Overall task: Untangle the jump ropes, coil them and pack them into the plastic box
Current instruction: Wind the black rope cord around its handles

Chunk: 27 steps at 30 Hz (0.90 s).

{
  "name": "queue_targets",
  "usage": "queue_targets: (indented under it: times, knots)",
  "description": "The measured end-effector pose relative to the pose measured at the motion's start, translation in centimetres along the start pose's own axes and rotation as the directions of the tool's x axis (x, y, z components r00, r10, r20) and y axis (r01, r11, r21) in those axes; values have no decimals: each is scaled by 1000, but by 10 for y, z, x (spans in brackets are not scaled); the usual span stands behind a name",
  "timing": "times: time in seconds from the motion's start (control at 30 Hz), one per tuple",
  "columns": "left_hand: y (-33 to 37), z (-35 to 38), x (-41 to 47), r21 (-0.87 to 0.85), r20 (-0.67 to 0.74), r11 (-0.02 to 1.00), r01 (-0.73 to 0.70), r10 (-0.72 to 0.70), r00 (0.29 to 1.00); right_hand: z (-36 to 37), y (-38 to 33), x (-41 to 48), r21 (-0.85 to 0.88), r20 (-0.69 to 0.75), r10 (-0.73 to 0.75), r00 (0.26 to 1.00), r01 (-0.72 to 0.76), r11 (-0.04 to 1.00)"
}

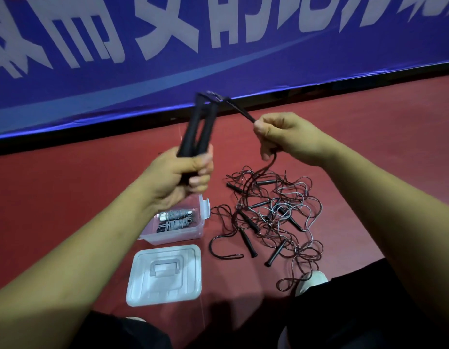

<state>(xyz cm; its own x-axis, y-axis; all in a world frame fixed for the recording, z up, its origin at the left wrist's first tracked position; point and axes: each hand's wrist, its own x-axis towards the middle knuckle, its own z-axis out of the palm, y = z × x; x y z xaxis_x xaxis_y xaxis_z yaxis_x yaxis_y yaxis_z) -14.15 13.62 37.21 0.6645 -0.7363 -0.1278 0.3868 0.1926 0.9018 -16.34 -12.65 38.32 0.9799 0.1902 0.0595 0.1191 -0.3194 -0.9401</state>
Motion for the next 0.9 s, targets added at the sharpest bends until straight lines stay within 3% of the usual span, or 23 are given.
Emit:
queue_targets:
  times: [0.07, 0.17, 0.37, 0.43, 0.6, 0.7, 0.9]
  knots:
    - [10, -5, 5, -150, -149, 979, -137, 115, 982, 2, 7, -3, -26, 15, 48, 999, -48, 999]
    - [17, -19, 11, -236, -362, 936, -260, 164, 918, 14, 19, -4, -58, 71, 126, 989, -123, 991]
    - [10, -37, 21, -384, -677, 837, -390, 32, 736, 64, 17, -3, 277, 214, 188, 959, -244, 929]
    - [8, -40, 22, -405, -713, 822, -400, -10, 702, 78, 16, -5, 306, 194, 188, 963, -242, 921]
    - [7, -36, 23, -337, -722, 871, -358, 6, 692, 92, 18, -7, 336, 130, 190, 973, -224, 915]
    - [7, -32, 23, -397, -684, 843, -363, -8, 730, 99, 19, -12, 351, 198, 216, 956, -275, 895]
    - [3, -25, 23, -381, -619, 885, -267, -29, 785, 117, 16, -18, 303, 237, 259, 936, -324, 896]
